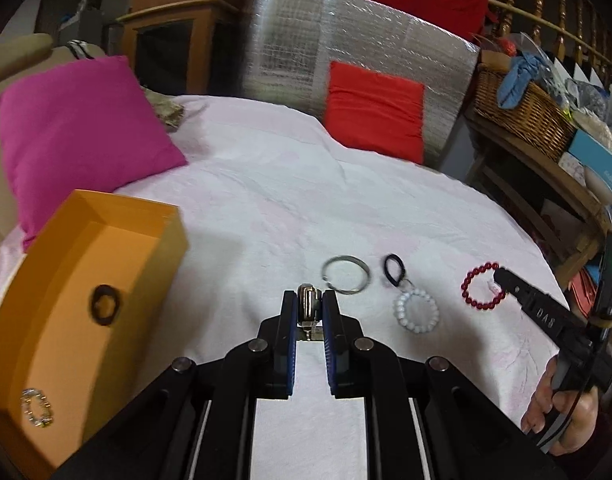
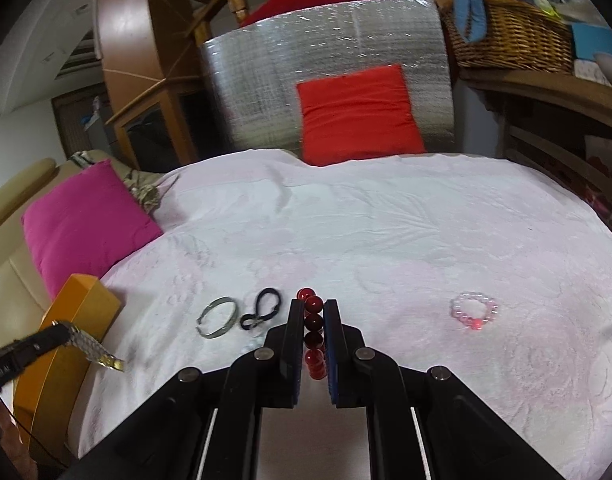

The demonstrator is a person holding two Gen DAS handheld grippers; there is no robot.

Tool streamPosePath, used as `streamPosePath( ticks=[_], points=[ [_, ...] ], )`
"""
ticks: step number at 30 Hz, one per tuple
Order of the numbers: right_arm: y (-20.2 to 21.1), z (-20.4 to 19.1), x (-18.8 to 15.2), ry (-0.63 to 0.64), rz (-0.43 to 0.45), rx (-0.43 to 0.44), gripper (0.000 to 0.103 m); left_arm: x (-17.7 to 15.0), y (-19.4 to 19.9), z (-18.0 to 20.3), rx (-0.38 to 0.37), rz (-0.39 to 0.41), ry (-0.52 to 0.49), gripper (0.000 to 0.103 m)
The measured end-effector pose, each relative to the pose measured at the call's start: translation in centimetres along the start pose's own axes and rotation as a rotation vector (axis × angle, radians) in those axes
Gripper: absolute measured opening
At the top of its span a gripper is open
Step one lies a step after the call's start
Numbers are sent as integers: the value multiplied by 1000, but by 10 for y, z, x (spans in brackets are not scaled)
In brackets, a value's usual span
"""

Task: Organize jewelry
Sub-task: 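Lower the keyring into the orange box with the left gripper while the right drops the red bead bracelet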

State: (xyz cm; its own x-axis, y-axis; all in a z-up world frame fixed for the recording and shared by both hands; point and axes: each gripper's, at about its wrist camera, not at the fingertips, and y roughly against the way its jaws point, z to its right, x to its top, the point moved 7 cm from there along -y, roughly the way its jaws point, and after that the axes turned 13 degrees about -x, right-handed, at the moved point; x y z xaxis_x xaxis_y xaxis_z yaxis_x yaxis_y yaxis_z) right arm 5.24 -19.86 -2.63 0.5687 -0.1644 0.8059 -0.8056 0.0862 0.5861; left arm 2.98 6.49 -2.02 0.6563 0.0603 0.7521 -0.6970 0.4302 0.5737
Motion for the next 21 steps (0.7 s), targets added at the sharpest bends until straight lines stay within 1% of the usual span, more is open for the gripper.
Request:
streamPosePath(
  ticks=[4,13,18,21],
  points=[
    [4,-19,-10,26,-7,25,11,7,25,-8,50,42,-6,12],
    [16,-62,-33,66,-33,85,11,18,75,-24,103,117,6,12],
    [33,-99,-45,78,-56,161,11,18,102,-43,136,143,28,12],
    [41,-126,-51,91,-75,208,11,15,112,-58,166,142,48,12]
  ],
)
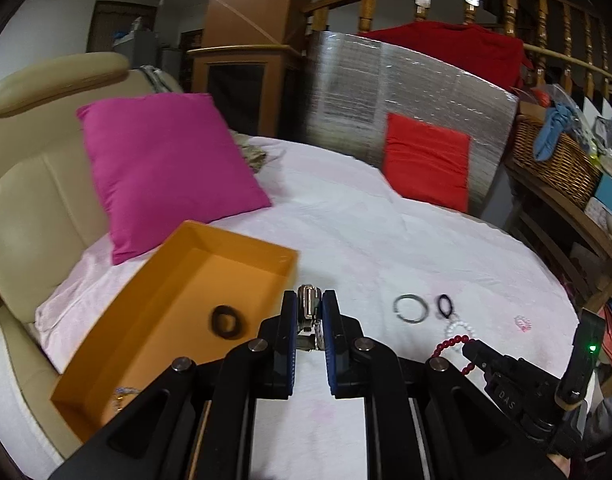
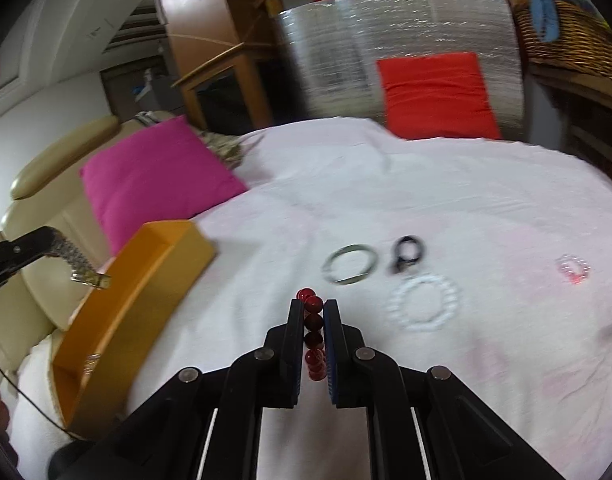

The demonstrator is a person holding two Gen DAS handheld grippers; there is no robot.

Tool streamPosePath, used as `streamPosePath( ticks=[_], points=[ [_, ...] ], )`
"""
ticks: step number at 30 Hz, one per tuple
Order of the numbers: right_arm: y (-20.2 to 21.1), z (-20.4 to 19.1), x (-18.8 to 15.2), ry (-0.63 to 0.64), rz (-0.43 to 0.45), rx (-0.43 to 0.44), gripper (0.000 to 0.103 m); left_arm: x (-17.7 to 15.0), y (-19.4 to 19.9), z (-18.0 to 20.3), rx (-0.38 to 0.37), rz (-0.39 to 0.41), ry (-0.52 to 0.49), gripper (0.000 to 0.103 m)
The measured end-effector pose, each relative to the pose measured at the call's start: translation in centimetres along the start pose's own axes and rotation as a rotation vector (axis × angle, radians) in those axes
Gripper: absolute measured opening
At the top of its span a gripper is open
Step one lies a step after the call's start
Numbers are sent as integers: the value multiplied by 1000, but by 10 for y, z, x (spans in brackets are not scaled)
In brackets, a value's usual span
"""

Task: Organize jewelry
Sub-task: 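Lower the keyring into the orange box with the left gripper while the right drops the red bead bracelet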

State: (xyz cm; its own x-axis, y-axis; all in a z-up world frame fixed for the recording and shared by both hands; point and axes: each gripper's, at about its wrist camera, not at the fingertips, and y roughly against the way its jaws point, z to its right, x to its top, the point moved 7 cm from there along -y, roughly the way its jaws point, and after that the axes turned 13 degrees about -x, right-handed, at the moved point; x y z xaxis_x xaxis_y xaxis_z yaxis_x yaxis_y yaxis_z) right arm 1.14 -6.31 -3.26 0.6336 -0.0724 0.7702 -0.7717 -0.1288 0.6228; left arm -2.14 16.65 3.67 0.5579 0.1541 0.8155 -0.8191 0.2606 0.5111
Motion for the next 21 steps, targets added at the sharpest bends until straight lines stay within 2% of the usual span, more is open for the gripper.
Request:
streamPosePath(
  ticks=[12,21],
  points=[
    [14,-133,17,160,21,165,11,-13,18,-80,73,11,118,12],
    [3,-211,15,239,-27,283,11,-33,13,-155,135,-28,212,12]
  ],
)
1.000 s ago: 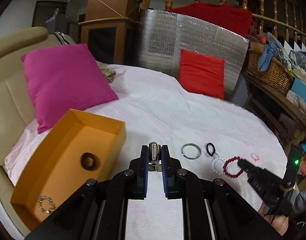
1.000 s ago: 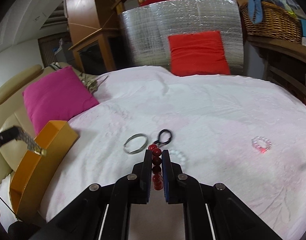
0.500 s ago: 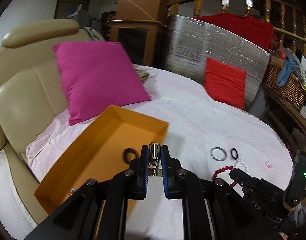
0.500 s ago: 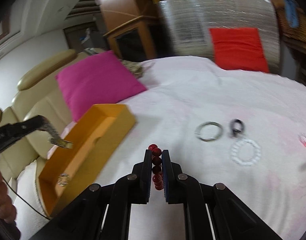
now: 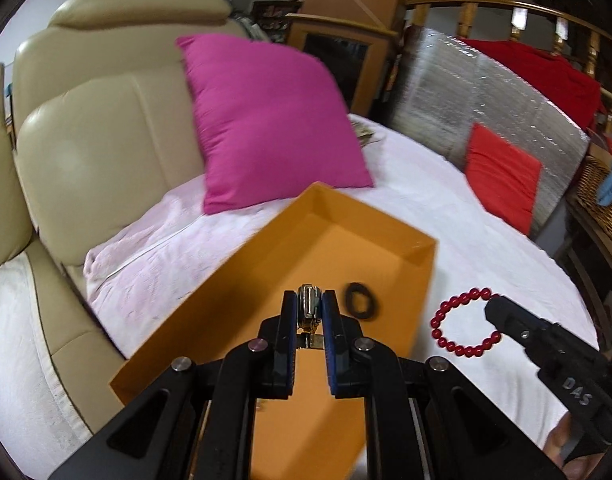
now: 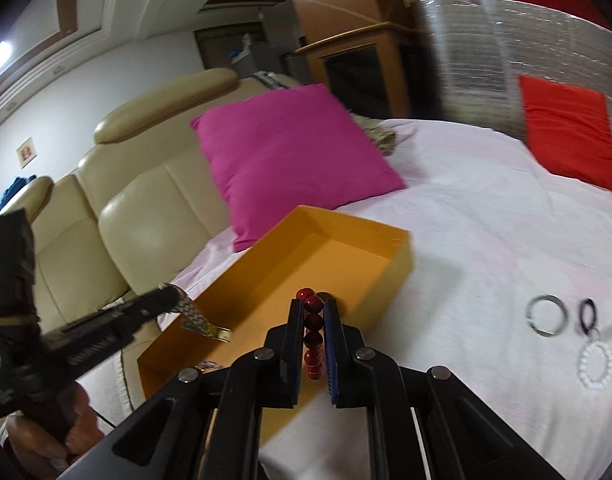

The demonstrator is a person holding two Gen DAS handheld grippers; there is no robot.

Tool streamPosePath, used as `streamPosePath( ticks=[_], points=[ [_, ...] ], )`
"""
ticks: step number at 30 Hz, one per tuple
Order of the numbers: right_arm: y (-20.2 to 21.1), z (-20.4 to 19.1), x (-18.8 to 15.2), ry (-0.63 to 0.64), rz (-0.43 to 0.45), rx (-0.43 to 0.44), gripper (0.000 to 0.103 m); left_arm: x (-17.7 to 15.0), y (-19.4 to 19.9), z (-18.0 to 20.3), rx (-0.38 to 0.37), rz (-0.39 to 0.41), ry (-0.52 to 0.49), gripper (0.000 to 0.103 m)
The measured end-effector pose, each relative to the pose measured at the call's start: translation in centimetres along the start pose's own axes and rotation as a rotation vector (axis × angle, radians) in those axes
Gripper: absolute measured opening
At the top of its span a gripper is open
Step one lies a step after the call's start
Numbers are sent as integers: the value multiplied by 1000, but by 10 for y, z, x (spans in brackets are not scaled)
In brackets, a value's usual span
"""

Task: Organize jewelry
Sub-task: 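Lower the keyring into the orange box with the left gripper while the right drops the red bead bracelet, then move both open grippers back over the remaining jewelry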

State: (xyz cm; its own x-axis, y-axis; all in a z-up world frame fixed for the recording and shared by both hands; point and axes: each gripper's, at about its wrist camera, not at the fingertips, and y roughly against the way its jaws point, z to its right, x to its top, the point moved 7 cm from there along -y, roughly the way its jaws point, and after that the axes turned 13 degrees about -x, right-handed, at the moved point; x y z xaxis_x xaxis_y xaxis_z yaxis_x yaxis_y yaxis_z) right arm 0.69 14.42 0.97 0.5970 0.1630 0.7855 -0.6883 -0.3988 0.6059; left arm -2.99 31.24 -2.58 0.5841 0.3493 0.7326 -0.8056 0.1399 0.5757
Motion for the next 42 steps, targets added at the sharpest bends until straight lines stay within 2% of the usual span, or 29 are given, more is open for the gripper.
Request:
streamPosePath(
  ticks=[6,9,16,21,25,27,29,31,37,42],
  points=[
    [-28,-35,-12,81,-65,49,11,-8,-24,-22,31,-57,5,12],
    [-43,-45,-20,120,-92,43,11,-12,-35,-29,38,-83,11,12],
    [-74,-38,-31,141,-161,-4,11,-19,-59,-38,60,-153,11,12],
    [-80,-32,-35,157,-205,-24,12,-20,-69,-37,72,-180,18,12],
    [-73,-25,-30,150,-195,-33,20,-17,-66,-33,78,-179,15,14],
    [-67,-17,-26,125,-176,-34,28,-14,-61,-28,87,-167,-7,21],
    [-58,-4,-20,78,-153,-34,48,-11,-56,-24,95,-152,-18,50],
    [-48,6,-14,48,-120,-39,60,-6,-47,-17,101,-121,-36,55],
    [-14,53,0,3,-55,-115,60,1,-31,19,80,-95,-105,57],
    [13,113,-1,-68,-40,-199,60,0,-28,57,55,-96,-158,66]
  ],
)
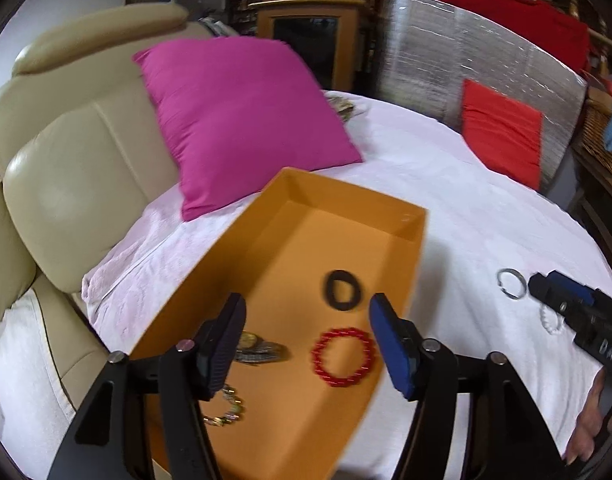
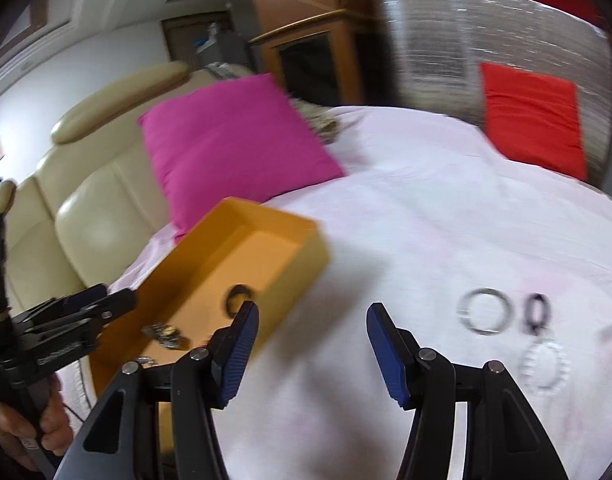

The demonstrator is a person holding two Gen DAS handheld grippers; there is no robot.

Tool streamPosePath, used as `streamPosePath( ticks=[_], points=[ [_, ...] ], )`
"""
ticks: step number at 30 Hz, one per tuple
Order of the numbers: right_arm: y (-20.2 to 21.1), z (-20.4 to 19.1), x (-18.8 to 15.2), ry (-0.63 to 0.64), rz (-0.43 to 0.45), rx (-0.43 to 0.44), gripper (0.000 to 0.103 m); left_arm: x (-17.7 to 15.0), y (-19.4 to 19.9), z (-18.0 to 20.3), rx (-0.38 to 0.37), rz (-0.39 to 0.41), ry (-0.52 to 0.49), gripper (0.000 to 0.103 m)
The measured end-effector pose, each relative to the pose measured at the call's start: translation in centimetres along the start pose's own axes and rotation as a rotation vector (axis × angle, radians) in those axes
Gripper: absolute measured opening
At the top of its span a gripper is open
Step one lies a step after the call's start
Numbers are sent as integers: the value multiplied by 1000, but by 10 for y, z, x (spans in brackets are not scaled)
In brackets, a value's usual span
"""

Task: Organize jewelry
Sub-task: 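Move both open grippers back over the remaining jewelry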

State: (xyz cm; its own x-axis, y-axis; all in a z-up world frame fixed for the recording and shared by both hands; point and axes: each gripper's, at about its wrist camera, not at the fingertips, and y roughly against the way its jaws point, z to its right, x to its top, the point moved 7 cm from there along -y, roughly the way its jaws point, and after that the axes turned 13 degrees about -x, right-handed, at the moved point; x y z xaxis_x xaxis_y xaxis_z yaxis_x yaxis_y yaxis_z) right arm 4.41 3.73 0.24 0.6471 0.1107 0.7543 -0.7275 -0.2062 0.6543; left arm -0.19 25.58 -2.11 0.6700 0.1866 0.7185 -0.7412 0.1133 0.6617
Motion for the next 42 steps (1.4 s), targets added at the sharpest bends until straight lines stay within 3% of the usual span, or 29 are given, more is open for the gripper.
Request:
streamPosePath(
  ticks=[14,24,31,40,42],
  points=[
    [48,229,-22,-355,70,-231,64,5,-5,118,-11,-38,-211,71],
    [60,368,-74,-690,29,-304,64,-1,-60,195,-69,-50,-335,72],
    [62,422,-100,-792,-16,-346,64,-12,-106,231,-135,-60,-351,72],
    [47,434,-107,-794,-76,-349,64,-25,-141,278,-315,-116,-349,72],
    [43,432,-108,-789,-95,-329,64,-27,-143,284,-320,-118,-360,72]
  ],
)
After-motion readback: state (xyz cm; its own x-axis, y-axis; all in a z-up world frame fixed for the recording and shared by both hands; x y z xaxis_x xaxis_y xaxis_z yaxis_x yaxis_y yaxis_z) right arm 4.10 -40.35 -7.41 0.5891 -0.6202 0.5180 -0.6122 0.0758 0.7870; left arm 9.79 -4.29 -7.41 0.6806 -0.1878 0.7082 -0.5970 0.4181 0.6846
